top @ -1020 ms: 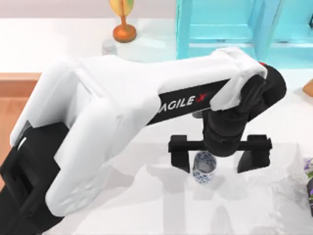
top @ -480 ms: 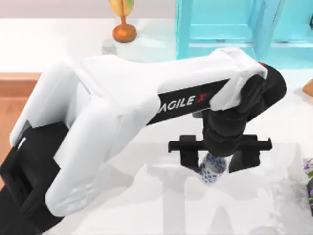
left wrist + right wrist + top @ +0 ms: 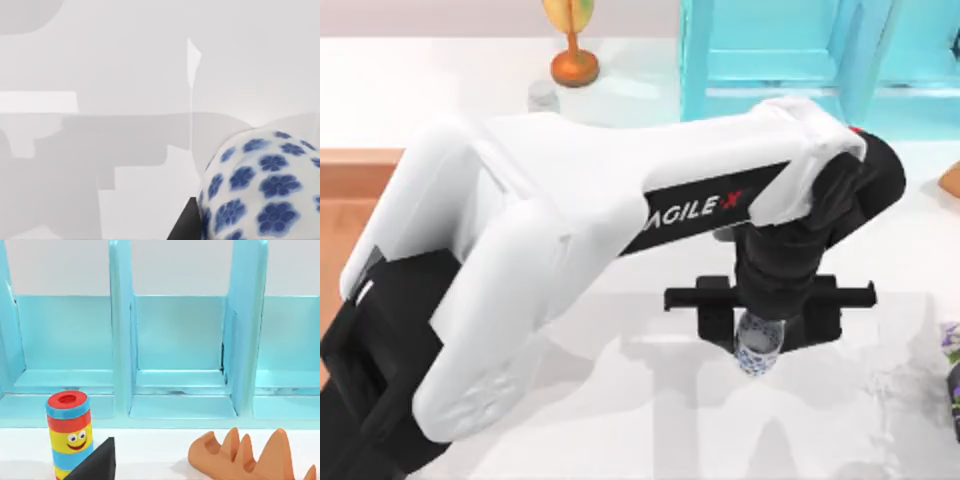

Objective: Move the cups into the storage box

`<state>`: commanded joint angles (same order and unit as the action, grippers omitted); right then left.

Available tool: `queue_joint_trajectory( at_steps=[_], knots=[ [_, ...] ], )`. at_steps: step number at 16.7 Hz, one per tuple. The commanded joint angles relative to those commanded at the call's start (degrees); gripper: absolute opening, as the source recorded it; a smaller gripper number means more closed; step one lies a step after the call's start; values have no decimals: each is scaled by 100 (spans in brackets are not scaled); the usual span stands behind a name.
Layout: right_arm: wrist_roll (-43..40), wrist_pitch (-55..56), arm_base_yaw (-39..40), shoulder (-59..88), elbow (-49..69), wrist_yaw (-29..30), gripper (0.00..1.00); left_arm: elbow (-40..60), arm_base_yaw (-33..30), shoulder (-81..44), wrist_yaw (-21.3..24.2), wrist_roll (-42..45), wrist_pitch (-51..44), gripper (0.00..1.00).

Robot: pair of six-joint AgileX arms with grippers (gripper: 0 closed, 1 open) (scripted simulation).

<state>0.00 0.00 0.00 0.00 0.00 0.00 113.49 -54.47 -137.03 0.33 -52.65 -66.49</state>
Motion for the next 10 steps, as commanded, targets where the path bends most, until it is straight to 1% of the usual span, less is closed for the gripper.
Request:
queue_joint_trajectory(
  at_steps=[8, 10],
  knots=[
    [0, 0, 0, 0, 0, 0, 100, -11, 10, 14, -2, 19, -12, 0],
    [0, 0, 0, 0, 0, 0, 100, -140, 106, 228, -6, 119, -112, 0]
  ],
)
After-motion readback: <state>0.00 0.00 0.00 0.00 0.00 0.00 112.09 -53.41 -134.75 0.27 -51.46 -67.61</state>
